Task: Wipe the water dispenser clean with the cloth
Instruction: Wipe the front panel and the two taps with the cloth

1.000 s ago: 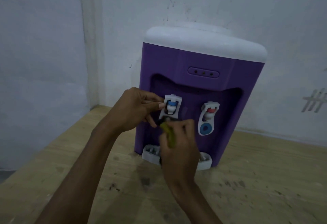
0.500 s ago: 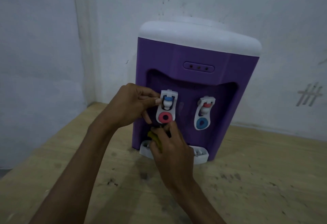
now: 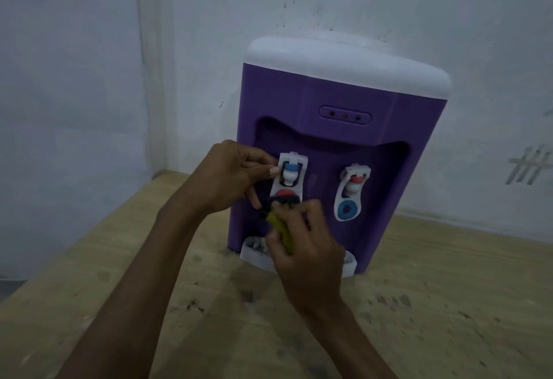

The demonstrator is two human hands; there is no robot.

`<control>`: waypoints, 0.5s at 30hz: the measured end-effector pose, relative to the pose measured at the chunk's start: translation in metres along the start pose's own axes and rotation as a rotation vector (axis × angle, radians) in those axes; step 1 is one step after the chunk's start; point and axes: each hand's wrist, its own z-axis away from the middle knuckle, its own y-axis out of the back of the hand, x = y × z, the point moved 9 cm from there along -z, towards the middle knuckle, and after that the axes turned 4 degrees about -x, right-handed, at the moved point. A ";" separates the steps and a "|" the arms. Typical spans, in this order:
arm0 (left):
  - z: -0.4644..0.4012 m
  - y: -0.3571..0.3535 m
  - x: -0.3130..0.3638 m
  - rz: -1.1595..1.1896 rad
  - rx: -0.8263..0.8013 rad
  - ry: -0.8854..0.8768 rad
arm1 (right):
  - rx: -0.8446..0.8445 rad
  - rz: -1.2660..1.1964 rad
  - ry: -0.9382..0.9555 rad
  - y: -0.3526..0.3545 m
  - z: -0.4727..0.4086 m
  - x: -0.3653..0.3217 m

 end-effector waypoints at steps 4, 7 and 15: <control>0.000 0.001 0.002 -0.014 0.008 -0.013 | 0.265 0.009 -0.152 0.033 -0.027 0.011; 0.001 0.001 0.000 -0.011 0.014 -0.009 | 0.153 0.082 -0.176 0.018 -0.037 0.021; 0.001 0.001 -0.001 -0.004 0.008 -0.006 | -0.002 0.108 -0.134 0.007 -0.007 0.018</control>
